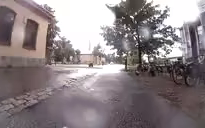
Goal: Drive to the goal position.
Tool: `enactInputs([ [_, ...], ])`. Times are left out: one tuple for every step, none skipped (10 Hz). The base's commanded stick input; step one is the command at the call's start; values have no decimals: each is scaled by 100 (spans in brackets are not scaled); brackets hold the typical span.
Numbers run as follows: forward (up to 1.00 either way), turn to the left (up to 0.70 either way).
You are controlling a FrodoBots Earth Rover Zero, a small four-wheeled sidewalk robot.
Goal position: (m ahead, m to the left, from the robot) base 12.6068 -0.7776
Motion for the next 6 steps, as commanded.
enactInputs([
  [85, 0],
  [85, 0],
  [85, 0],
  [85, 0],
  [85, 0],
  [85, 0],
])
